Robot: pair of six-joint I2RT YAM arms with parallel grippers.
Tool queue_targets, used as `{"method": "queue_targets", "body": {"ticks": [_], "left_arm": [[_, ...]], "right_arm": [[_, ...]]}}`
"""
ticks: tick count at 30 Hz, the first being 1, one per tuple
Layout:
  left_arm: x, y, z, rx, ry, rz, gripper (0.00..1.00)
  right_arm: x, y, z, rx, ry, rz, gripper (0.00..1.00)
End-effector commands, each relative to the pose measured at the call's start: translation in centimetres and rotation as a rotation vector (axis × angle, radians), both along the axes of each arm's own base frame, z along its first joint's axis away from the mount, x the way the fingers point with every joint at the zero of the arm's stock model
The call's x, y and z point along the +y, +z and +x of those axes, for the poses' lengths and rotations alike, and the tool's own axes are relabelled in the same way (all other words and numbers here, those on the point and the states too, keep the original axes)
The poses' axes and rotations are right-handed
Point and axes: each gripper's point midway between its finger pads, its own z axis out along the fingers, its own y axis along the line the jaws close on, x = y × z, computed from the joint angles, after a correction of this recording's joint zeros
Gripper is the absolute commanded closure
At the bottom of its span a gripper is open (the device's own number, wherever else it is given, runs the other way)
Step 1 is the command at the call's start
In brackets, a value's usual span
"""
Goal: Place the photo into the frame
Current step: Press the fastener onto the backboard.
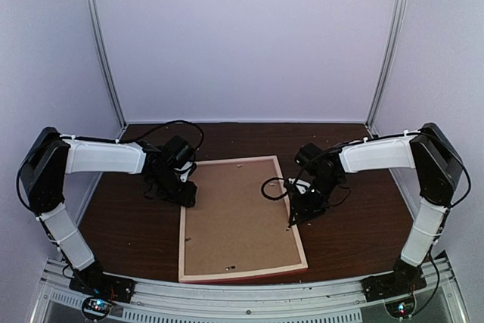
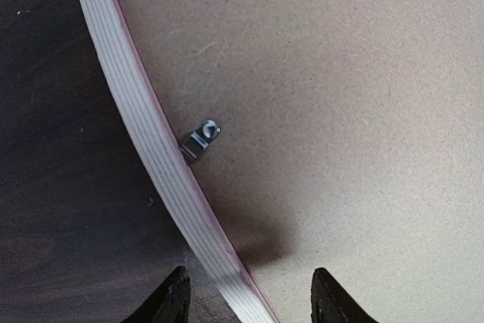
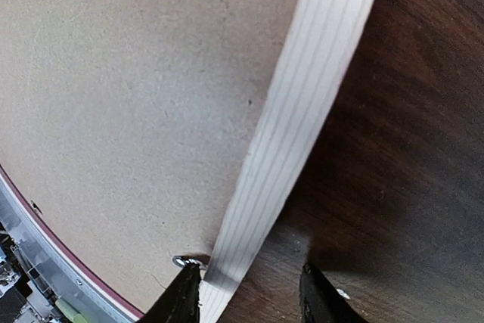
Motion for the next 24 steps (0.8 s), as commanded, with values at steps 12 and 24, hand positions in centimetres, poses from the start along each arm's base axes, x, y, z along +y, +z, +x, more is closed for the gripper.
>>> {"method": "queue_targets", "body": {"ticks": [12, 24], "left_arm": [[0.1, -0.8, 0.1, 0.008, 0.008, 0.006, 0.45], [0.1, -1.1, 0.1, 0.012, 0.006, 0.009, 0.45]], "right_arm": [[-0.9, 0.3, -1.6, -0.023, 0.009, -0.079, 0.55], [-0.6, -0.2, -2.2, -0.018, 0.016, -0.11, 0.56]]}}
